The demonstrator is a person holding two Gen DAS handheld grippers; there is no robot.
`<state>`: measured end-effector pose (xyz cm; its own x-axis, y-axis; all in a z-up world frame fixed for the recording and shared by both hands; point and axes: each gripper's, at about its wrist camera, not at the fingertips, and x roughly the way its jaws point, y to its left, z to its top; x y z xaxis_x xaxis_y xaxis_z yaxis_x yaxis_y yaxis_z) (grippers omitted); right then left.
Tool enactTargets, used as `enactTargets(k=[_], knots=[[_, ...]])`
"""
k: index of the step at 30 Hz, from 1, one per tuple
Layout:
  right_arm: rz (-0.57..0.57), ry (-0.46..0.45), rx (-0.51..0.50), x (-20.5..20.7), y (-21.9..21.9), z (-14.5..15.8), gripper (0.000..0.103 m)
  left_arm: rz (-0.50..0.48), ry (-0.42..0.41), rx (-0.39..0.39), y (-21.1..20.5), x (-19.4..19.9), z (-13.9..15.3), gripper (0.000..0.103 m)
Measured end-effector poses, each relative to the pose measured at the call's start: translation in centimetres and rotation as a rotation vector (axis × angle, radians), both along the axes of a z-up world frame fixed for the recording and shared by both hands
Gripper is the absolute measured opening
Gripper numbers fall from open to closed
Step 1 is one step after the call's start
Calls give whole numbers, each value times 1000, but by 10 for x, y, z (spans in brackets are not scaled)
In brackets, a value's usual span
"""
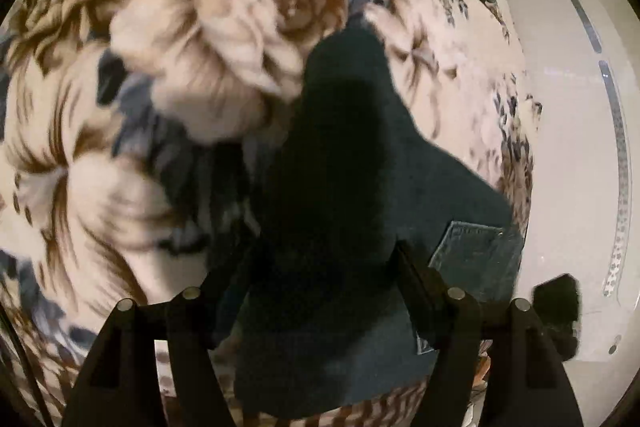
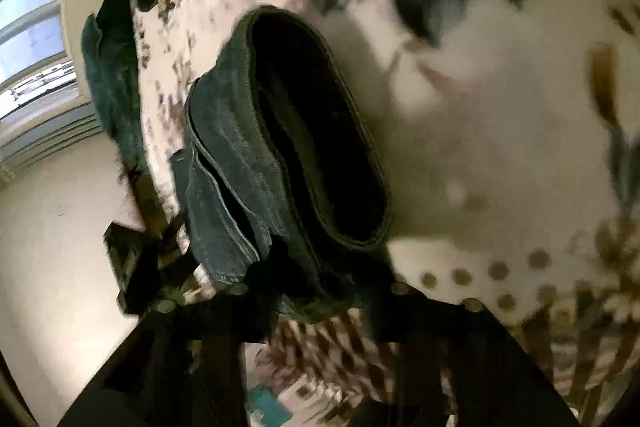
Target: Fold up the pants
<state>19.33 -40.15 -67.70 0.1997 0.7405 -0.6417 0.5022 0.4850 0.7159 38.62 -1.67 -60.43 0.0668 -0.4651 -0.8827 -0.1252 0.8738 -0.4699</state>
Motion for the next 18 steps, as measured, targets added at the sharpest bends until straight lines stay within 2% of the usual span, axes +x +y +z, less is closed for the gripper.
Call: enactTargets(k=[1, 3, 6, 9, 10, 11, 12, 13, 14, 16, 18], knots=[[-3, -33, -25, -5, 0, 13, 26, 0, 13, -18, 1, -2, -4, 72], [7, -43, -78, -11, 0, 23, 26, -10, 28, -35, -2, -1, -11, 76], [-4, 38, -94, -13, -2, -7, 26, -53, 23, -29, -6, 1, -14, 78], [-34, 74, -23, -13, -7, -34, 33, -45, 34, -50, -4, 5, -18, 80], [-47, 61, 10, -15, -10, -34, 41, -32, 43, -77, 0, 5, -19, 80], [-47, 44, 18, -16, -11, -31, 54, -16, 60, -115, 4, 7, -23, 80], [-55, 18, 36, -19, -13, -27, 61, -9, 72, -146, 7, 7, -27, 80], [-72, -17, 77, -24, -14, -24, 76, -5, 86, -181, 10, 6, -30, 81], [-79, -40, 116, -26, -12, -25, 84, 0, 105, -212, 12, 6, -36, 83], [-62, -54, 197, -27, -1, -37, 85, 16, 121, -259, 13, 6, -45, 84], [-35, -49, 216, -23, 13, -51, 85, 11, 126, -279, 9, 8, -49, 86]])
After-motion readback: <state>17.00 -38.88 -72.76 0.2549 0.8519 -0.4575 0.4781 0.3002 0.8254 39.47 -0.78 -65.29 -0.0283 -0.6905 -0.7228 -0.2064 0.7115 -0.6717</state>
